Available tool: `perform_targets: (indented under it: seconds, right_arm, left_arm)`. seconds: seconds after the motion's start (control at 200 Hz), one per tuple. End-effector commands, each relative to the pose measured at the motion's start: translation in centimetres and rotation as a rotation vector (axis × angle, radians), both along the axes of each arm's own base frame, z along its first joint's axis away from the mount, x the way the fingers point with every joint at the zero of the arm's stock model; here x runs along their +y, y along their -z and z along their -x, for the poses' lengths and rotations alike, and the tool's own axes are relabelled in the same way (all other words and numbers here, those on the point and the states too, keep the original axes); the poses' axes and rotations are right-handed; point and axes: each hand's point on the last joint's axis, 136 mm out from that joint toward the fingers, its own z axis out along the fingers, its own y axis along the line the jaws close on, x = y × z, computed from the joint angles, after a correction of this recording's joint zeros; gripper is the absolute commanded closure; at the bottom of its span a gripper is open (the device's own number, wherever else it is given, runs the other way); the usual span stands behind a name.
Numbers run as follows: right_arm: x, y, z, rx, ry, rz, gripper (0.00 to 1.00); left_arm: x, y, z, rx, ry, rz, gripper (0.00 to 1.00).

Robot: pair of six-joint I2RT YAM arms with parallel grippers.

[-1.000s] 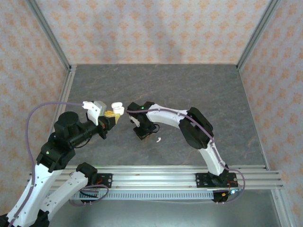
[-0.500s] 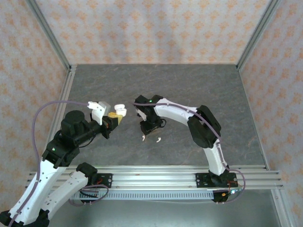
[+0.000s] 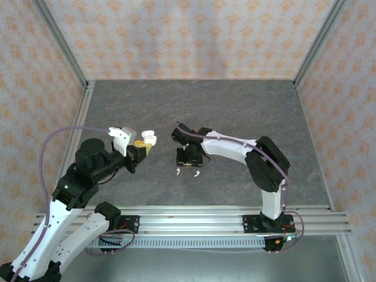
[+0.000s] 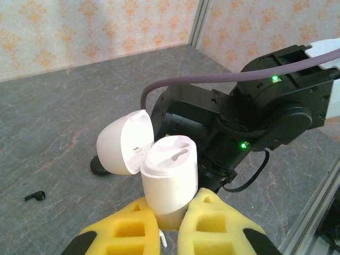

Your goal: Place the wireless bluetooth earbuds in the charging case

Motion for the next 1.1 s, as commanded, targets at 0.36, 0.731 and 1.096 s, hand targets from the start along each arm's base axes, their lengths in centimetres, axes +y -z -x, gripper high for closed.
perform_targets:
  seconds: [0.36,0.731,1.096]
  right_arm:
    - [1.8,1.8,-0.6,0.004,0.115,0.112,0.64]
    - [1.9,3.3,-0.1,0.045,0.105,0.144,0.67]
    - [1.8,4.3,1.0,0.083,0.086,0.179,0.70]
  left_arm:
    - [-0.3,0.6,0.1,-0.009,0.014,0.011,1.00]
    - [-0.5,1.7,-0.3,0.003,0.014,0.013,1.00]
    - [-0.7,2.1,-0.6,-0.011,0.020,0.019,1.00]
